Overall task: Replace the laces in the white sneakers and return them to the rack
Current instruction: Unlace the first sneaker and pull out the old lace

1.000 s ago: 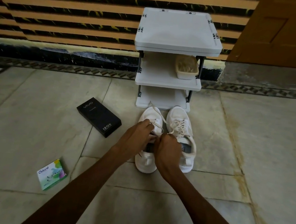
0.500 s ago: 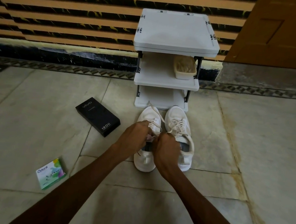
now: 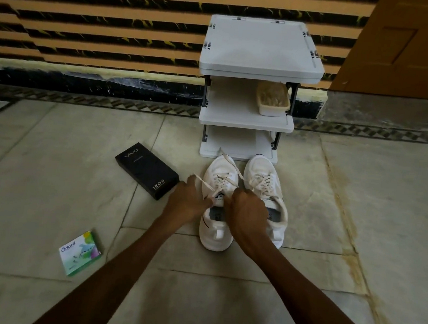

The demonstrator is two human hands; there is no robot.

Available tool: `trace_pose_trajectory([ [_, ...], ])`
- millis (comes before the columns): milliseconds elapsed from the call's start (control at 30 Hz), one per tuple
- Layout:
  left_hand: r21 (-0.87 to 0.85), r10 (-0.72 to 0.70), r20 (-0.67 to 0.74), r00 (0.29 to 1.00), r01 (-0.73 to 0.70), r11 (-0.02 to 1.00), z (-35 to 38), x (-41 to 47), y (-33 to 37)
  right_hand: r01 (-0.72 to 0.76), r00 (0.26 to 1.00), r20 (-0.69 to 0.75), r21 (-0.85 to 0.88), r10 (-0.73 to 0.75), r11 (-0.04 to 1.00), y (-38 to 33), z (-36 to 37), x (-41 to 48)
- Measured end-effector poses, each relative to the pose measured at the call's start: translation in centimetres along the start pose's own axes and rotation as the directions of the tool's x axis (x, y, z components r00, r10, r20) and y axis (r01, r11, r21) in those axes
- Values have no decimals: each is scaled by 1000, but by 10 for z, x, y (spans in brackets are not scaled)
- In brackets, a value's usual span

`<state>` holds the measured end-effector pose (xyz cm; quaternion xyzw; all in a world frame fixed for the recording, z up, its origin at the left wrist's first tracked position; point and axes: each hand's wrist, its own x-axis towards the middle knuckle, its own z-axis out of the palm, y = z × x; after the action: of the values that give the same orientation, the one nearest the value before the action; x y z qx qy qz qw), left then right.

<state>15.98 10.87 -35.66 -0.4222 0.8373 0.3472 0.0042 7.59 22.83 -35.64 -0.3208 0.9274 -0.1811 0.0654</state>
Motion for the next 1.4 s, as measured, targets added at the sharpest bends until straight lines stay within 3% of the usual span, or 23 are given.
trace_pose_trajectory([
  [100, -63, 85, -187, 979, -98, 993, 12, -3, 6, 85, 995, 50, -84, -81, 993, -2, -3, 4],
  [233, -90, 174, -267, 948, -204, 975, 19, -8, 19, 115, 993, 54, -146, -108, 983, -4, -1, 1],
  [333, -264, 19, -282, 959, -96, 960, 18, -1, 10, 30, 999, 43, -124, -25, 992, -3, 1, 2],
  [433, -523, -201, -156, 967, 92, 847, 10, 9, -1, -103, 995, 1, -34, 103, 994, -2, 4, 3],
  [533, -414, -64, -177, 982, -15, 910, 12, 7, -3, -137, 989, -49, 62, 140, 989, -5, 5, 1],
  [600, -297, 78, -206, 975, -138, 945, 13, 4, -1, -13, 993, -119, 70, 21, 997, -4, 4, -1],
  [667, -233, 162, -224, 961, -215, 948, 13, 2, 1, 183, 977, -98, -65, -189, 981, -4, 4, 4],
  [733, -217, 189, -223, 956, -237, 947, 13, 1, 3, 270, 955, -79, -181, -287, 946, -6, 7, 11],
  [900, -263, 167, -231, 959, -226, 938, 13, 0, 3, 292, 956, 24, -186, -293, 938, -11, 9, 17],
  [1000, -276, 118, -230, 966, -181, 944, 14, 3, 0, 292, 956, 47, -48, -290, 955, -8, 9, 19],
  [1067, -333, 31, -217, 976, -104, 937, 14, 6, -2, 240, 971, -39, 198, -237, 950, -2, 13, 17],
  [1133, -384, -34, -193, 981, -43, 922, 13, 9, -3, 143, 982, -176, 430, -73, 891, 4, 15, 7],
  [1233, -320, 21, -210, 977, -89, 943, 14, 8, -1, 14, 972, -204, 540, 114, 841, 3, 9, -3],
  [1300, -289, 56, -211, 976, -117, 950, 14, 6, 0, -37, 992, -92, 466, 90, 884, -4, 2, 1],
  [1400, -302, 73, -182, 981, -126, 945, 11, 4, -1, 39, 998, 58, 5, -40, 999, -15, -7, 9],
])
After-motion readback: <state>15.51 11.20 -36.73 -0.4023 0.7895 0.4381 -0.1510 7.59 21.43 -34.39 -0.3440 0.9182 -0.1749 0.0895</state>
